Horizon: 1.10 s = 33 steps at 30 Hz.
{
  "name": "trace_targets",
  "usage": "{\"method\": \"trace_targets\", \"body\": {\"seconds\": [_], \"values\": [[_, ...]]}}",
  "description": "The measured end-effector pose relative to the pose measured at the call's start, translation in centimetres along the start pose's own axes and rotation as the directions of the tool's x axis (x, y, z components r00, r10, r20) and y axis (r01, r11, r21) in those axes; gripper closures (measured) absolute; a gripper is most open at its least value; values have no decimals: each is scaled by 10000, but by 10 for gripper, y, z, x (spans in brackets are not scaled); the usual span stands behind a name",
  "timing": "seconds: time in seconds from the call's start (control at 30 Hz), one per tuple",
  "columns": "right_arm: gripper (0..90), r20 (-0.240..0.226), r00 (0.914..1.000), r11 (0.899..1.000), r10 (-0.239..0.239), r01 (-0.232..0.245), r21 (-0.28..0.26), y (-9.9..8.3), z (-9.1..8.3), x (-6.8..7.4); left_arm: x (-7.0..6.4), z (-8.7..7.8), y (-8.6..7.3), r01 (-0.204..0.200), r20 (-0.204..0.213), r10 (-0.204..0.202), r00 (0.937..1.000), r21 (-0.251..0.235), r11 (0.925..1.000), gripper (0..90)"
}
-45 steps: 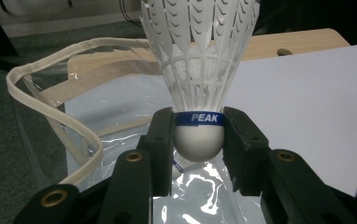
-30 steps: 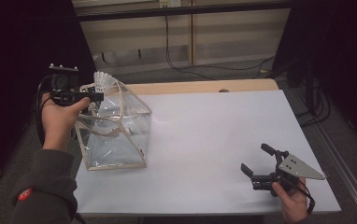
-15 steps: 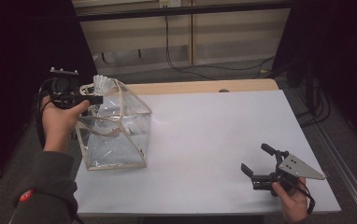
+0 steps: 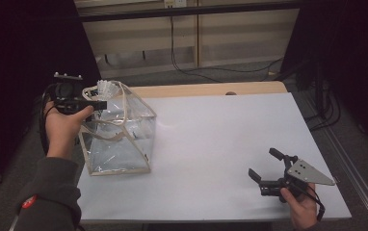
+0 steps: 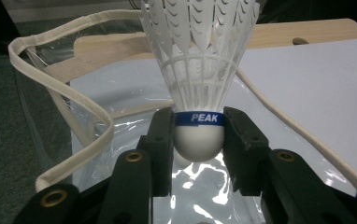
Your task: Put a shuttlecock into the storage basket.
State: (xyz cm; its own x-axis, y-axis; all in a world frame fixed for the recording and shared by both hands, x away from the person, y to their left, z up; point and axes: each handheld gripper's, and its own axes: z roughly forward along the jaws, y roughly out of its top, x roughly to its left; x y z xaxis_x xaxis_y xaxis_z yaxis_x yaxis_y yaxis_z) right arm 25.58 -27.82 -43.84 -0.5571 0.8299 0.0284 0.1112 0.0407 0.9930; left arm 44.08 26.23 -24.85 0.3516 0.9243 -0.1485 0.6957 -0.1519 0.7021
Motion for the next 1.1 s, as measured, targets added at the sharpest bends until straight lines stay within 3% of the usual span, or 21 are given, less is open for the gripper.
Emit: {"method": "trace_targets", "body": {"seconds": [1.1], "values": [[5, -30, 10000, 10000, -29, 29, 17, 0, 0, 0, 3, 9, -7, 237, -100, -235, 9997, 286, 9993, 653]]}}
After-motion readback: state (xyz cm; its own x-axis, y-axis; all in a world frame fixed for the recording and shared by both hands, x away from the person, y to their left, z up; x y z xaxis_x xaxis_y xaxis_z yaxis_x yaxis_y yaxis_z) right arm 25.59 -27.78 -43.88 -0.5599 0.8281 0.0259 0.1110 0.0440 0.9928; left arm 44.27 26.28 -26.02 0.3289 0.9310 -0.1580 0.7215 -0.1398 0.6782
